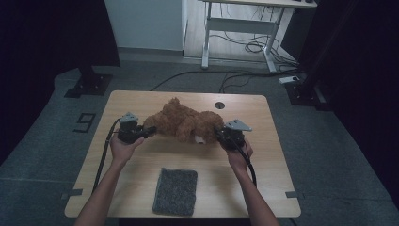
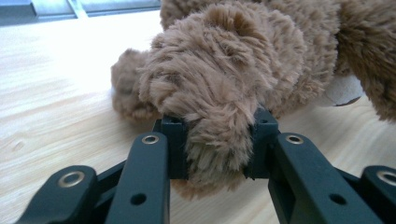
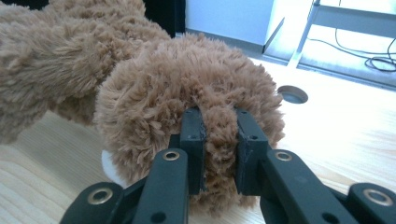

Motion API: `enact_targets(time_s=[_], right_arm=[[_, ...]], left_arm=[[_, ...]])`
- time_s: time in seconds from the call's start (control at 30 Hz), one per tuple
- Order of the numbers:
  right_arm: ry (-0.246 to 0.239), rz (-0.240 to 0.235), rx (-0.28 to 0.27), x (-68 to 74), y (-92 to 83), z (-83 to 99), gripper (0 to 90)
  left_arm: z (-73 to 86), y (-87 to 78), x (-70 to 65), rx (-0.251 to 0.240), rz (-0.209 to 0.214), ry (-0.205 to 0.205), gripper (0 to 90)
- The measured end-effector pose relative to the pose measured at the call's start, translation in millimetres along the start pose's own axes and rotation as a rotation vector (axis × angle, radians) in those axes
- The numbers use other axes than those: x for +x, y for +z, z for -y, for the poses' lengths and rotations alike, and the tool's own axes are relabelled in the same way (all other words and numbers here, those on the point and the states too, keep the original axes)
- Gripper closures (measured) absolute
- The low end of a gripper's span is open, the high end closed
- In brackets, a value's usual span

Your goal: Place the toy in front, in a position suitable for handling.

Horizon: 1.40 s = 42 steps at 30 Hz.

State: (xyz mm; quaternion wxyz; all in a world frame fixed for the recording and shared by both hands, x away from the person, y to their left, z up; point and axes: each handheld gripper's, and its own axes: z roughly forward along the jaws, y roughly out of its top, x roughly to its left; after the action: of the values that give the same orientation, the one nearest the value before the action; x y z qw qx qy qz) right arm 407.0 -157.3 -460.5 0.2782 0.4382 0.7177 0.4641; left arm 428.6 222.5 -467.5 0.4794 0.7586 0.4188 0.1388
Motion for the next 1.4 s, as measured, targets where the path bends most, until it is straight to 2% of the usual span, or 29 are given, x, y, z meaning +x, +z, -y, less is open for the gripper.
enact_targets(time_s=[0.1,0.13,0.17,0.2,0.3,0.4,0.43,0.6,0.7,0.87,0.93,1.03,1.1,1.4], right_arm=[[-0.008,0.005,-0.02,-5.6,-14.8,-3.8,77.0],[-0.012,0.008,-0.026,-7.2,-18.5,-4.4,77.1],[-0.012,0.011,-0.029,-8.7,-22.0,-4.9,77.2],[-0.012,0.011,-0.029,-8.7,-22.0,-4.9,77.2],[-0.022,0.028,-0.036,-14.9,-35.8,-5.0,77.6],[-0.023,0.038,-0.042,-18.8,-42.2,-4.1,77.8],[-0.019,0.047,-0.047,-23.8,-47.5,-2.9,78.0],[-0.01,0.06,-0.045,-32.9,-53.5,2.5,78.2],[0.007,0.063,-0.021,-41.9,-52.1,16.1,78.2],[0.036,0.063,0.017,-53.4,-44.5,32.4,78.2],[0.045,0.064,0.037,-57.1,-40.7,37.6,78.1],[0.048,0.065,0.05,-60.0,-36.7,42.9,77.9],[0.063,0.057,0.042,-63.5,-35.0,47.2,77.5],[0.064,0.05,0.031,-60.9,-33.3,50.5,76.6]], left_arm=[[-5.5,-6.7,-14.4,-0.016,0.021,0.026,66.9],[-5.5,-6.7,-14.4,-0.016,0.021,0.026,66.9],[-7.4,-8.8,-22.4,-0.024,0.03,0.038,67.0],[-7.4,-8.8,-22.4,-0.024,0.03,0.038,67.0],[-10.6,-10.3,-38.6,-0.028,0.048,0.06,67.2],[-12.6,-10.1,-46.5,-0.033,0.061,0.072,67.3],[-15.1,-9.3,-53.9,-0.037,0.073,0.084,67.3],[-18.2,-7.3,-67.0,-0.041,0.092,0.102,67.4],[-15.5,-3.9,-79.2,-0.025,0.108,0.134,67.4],[-9.4,4.2,-87.6,0.0,0.11,0.155,67.3],[-2.8,13.5,-87.3,0.029,0.118,0.147,67.1],[1.9,18.4,-85.9,0.039,0.13,0.132,67.0],[7.5,21.0,-84.8,0.039,0.15,0.111,66.6],[18.9,23.0,-79.8,0.064,0.142,0.09,64.1]])
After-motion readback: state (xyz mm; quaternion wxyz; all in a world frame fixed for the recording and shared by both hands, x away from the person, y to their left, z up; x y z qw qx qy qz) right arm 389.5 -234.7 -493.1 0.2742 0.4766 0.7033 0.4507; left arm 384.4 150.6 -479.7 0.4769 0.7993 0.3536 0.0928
